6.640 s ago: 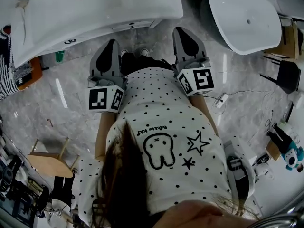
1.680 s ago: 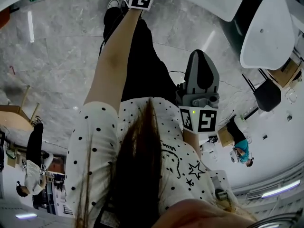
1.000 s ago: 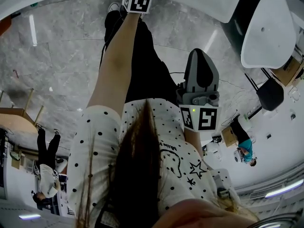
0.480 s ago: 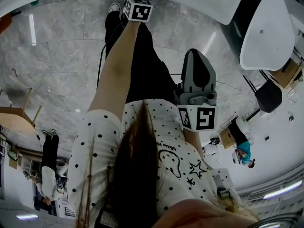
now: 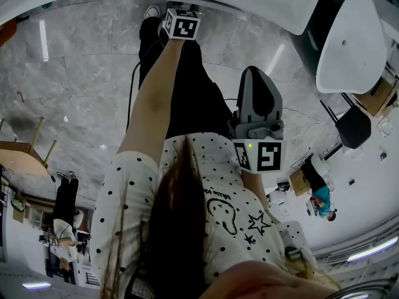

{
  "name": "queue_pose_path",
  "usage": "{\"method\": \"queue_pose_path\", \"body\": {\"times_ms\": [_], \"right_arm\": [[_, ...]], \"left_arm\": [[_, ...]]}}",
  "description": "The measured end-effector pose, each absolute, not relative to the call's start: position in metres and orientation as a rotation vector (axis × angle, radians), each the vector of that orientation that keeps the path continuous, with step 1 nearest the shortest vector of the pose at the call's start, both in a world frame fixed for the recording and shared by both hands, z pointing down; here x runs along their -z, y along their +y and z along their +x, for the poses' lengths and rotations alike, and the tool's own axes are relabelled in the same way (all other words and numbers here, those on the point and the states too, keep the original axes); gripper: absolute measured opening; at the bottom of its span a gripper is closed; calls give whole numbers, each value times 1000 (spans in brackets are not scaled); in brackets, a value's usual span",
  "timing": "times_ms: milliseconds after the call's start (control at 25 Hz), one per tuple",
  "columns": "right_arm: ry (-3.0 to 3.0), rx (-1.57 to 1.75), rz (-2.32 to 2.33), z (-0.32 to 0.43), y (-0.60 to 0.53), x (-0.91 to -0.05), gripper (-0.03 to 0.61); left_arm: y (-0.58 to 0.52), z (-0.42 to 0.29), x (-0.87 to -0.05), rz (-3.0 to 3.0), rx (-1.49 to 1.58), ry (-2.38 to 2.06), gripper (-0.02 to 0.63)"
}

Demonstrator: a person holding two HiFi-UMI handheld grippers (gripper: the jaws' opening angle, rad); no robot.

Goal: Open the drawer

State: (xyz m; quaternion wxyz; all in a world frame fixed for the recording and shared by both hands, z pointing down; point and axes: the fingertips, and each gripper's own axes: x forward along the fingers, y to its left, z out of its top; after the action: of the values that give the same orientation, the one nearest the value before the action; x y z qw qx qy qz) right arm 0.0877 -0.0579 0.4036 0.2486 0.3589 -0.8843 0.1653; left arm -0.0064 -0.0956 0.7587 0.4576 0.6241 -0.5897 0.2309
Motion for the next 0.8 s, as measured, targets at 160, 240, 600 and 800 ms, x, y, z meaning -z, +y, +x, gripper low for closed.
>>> {"method": "queue_pose_path", "body": {"times_ms": [160, 240, 600, 800], "right_arm": [[-2407, -453, 972, 85, -55, -406, 14], [-2407, -456, 966, 84, -53, -407, 14], [-2399, -476, 951, 81, -41, -410, 14], [-2400, -485, 952, 78, -40, -410, 14]], "left_arm": [[-84, 0, -758, 1543, -573, -1444, 138], [-76, 4, -758, 1543, -575, -1440, 138], [-53, 21, -757, 1540, -588, -1407, 138], [-47, 25, -756, 1536, -596, -1395, 138]]}}
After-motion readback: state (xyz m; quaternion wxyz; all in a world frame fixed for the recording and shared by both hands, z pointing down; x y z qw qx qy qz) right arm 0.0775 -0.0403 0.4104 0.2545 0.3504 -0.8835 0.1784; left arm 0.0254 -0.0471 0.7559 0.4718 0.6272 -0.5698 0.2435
